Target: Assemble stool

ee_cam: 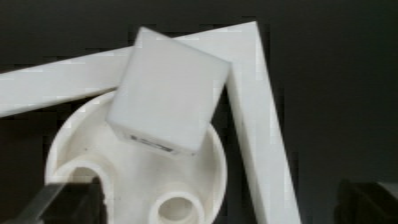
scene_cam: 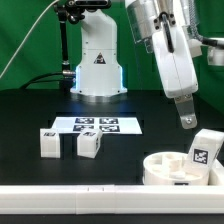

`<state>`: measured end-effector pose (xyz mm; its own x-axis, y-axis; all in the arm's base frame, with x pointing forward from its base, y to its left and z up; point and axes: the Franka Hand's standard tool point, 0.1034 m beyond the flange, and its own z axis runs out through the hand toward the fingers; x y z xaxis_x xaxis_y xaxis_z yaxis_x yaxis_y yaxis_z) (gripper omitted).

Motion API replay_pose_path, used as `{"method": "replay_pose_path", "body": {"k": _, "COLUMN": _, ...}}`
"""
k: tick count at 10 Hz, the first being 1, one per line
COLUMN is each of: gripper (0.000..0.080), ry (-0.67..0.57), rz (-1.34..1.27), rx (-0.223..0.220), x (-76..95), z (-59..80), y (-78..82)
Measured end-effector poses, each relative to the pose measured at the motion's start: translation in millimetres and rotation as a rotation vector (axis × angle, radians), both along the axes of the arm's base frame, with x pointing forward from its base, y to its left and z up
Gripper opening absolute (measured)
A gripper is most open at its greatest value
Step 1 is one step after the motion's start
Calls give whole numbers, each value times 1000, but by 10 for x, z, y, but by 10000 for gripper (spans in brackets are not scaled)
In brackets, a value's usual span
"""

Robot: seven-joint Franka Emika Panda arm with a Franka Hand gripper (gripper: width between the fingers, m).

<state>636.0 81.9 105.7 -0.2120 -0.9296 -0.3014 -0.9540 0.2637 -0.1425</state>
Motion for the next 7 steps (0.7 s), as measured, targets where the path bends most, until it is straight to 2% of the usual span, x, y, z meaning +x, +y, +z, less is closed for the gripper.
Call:
{"method": "replay_pose_path", "body": {"k": 2, "gripper": 648, "ry": 2, "rz": 1, "rx": 0, "x": -5, "z": -12, "y": 2}}
{"method": "replay_pose_path", "body": {"k": 4, "gripper": 648, "ry": -11, "rz": 81, "rx": -22, "x": -37, "z": -59, "y": -18}}
{"method": "replay_pose_path", "body": {"k": 6, "gripper": 648, "ry": -32, "rz": 183, "rx": -55, "x": -83, "z": -100, "y": -152}}
{"method": "replay_pose_path", "body": {"k": 7, "gripper": 648, "ry": -48, "rz": 260, "rx": -87, "x": -111, "z": -136, "y": -310}}
